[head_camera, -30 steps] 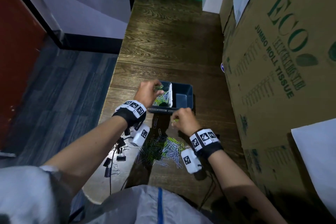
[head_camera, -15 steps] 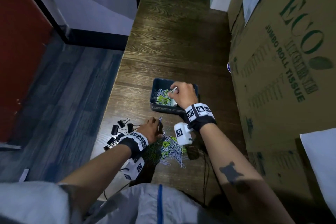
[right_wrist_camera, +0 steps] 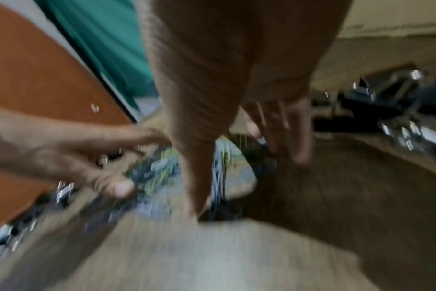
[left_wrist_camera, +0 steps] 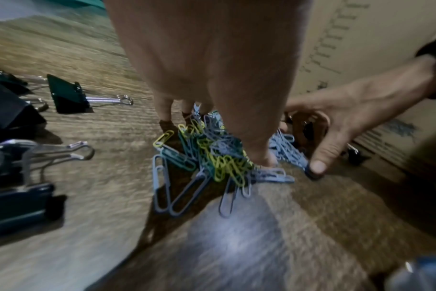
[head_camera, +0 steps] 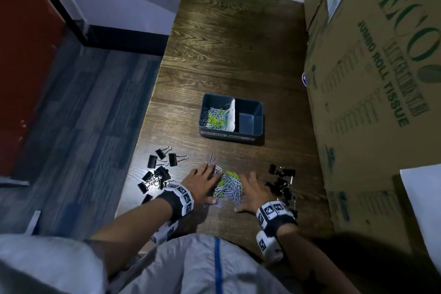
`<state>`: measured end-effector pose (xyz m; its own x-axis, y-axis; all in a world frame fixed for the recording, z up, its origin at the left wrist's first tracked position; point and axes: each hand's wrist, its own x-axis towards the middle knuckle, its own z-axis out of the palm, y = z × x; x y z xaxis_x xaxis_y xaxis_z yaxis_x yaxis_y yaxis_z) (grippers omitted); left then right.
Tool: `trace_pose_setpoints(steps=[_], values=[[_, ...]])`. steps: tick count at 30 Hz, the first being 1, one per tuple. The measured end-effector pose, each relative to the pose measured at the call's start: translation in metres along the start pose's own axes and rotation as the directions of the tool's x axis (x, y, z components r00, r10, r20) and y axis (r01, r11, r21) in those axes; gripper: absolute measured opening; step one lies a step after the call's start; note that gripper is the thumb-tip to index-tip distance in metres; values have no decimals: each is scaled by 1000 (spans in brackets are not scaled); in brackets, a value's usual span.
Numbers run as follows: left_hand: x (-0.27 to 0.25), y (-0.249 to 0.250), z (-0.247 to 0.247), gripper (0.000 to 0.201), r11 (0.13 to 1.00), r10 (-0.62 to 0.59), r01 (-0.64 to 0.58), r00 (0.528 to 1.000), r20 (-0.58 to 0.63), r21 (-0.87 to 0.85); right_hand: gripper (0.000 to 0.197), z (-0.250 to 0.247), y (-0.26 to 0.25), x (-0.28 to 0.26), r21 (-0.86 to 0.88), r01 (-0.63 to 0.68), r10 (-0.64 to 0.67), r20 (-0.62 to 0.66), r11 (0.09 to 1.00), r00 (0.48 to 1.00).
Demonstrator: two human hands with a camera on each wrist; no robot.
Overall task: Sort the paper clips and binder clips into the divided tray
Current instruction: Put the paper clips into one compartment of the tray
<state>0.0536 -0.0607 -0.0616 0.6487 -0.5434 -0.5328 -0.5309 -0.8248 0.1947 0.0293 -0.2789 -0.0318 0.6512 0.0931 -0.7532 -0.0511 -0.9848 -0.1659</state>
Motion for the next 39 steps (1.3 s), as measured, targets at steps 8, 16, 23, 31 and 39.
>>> trace_pose_setpoints(steps=[8, 16, 23, 31, 39], values=[[-15, 0, -7, 60, 993, -29, 18, 995, -92, -116, 90, 14, -40, 14, 68, 81, -66, -199, 994, 978], [-13, -4, -24, 23, 936, -111, 27, 969, -221, -350, 60, 2, -41, 23, 206, 85, -24, -282, 975, 959], [-17, -17, -37, 12, 867, -164, -24, 930, -330, -498, 29, -12, -36, 17, 304, 28, 76, -325, 952, 943], [-26, -28, -95, 18, 814, -194, -164, 827, -527, -558, 22, -31, -34, 4, 282, 84, 30, -376, 956, 926], [15, -47, -178, 30, 780, -364, -82, 747, -557, -620, 22, -59, -49, -7, 251, 152, -29, -436, 956, 899]])
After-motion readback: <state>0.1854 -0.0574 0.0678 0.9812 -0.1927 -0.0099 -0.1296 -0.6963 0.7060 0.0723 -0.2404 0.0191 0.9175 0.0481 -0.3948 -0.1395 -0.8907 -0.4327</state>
